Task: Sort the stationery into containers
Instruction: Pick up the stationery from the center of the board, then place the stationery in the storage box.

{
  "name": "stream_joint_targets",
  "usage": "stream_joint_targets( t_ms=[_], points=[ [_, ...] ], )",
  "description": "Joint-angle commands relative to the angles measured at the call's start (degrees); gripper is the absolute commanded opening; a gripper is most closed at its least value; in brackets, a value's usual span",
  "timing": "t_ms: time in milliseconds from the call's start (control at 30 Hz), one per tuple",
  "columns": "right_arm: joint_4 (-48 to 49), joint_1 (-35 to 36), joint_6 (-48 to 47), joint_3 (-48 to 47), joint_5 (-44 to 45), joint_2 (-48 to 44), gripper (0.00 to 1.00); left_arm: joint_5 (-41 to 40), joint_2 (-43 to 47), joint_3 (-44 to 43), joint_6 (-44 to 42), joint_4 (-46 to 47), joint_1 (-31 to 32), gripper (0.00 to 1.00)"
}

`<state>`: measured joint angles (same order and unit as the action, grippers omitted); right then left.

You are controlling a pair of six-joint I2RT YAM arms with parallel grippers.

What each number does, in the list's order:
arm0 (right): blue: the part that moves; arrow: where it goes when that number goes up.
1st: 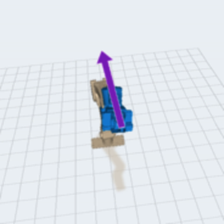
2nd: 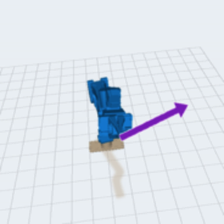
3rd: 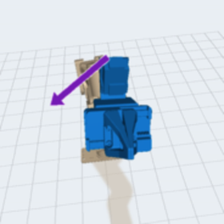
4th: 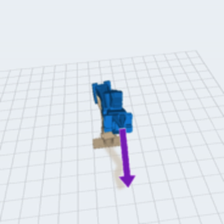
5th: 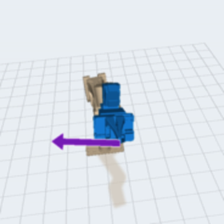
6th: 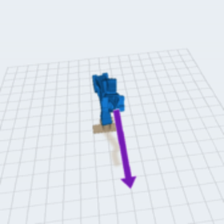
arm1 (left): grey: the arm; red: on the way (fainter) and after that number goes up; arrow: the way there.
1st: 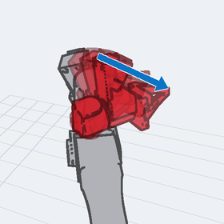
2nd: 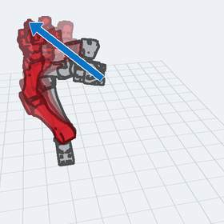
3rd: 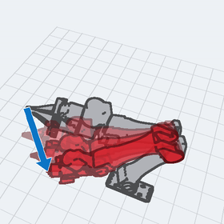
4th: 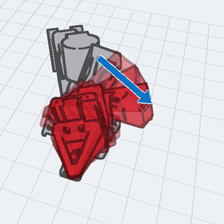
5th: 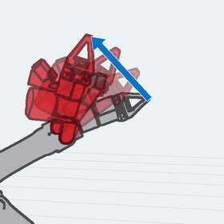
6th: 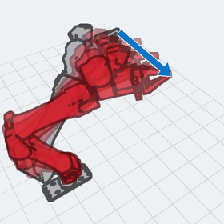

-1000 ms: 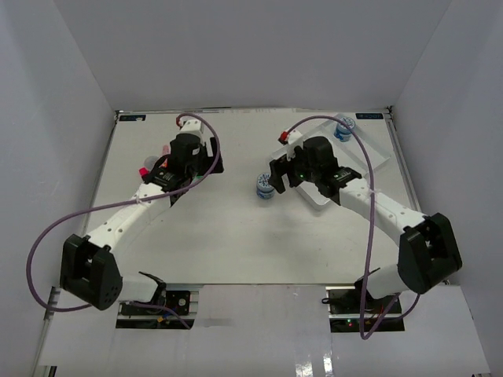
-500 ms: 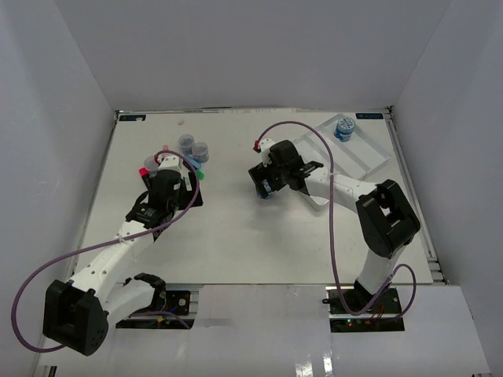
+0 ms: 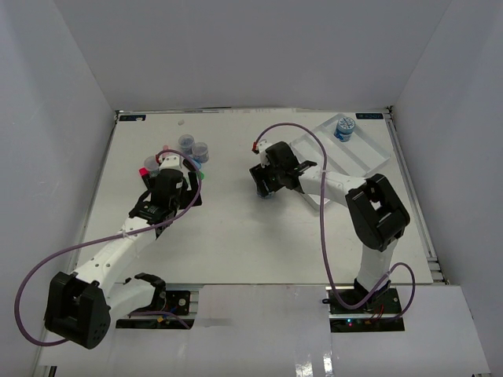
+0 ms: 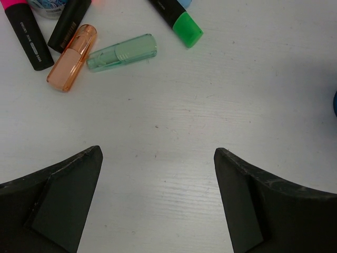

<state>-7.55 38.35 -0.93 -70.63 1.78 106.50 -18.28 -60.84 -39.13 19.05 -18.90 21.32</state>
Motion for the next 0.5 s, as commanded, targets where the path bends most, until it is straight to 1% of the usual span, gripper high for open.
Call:
stream_joint_targets(
  t_ms=[0,67,100,233,267,333,367,433,467],
  points=[
    [1.3,0.1,0.5,-2.3,2.3,-3.7,0.59,-1.4,0.5,-1.2,-0.6,0.7,-0.1,0.98],
    [1.2,-1.2,0.2,-2.1,3.9,-6.9,0.48,-1.2,0.5,-1.3,-0.8,0.7,-0.1,0.98],
    [1.2,-2.0,0.2,-2.0,4.2,-9.3,0.47,-1.1,0.5,-1.3,-0.8,0.6,-0.1,0.98],
    [0.6,-8.4,0.5,-2.1,4.9,-14.3,0.43,-0.8,0.5,-1.6,-0.9,0.6,-0.1,0.98],
    [0.4,-11.8,2.0,-2.1,5.4,-14.9,0.43,-0.8,0.5,-1.6,-0.9,0.7,-0.1,0.98],
    [0.3,-15.7,3.2,-2.1,7.0,-16.2,0.43,-0.8,0.7,-1.6,-1.0,0.5,-0.1,0.98],
    [0.3,-20.0,3.7,-2.4,7.5,-16.5,0.43,-0.9,0.9,-1.6,-1.2,0.4,-0.1,0.98],
    [0.8,-24.4,6.0,-2.8,8.7,-15.9,0.43,-1.3,1.2,-1.6,-1.3,0.3,-0.1,0.98],
    [0.8,-28.1,6.6,-3.9,8.7,-15.4,0.43,-1.5,1.4,-1.6,-1.4,0.2,-0.1,0.98]
  ],
)
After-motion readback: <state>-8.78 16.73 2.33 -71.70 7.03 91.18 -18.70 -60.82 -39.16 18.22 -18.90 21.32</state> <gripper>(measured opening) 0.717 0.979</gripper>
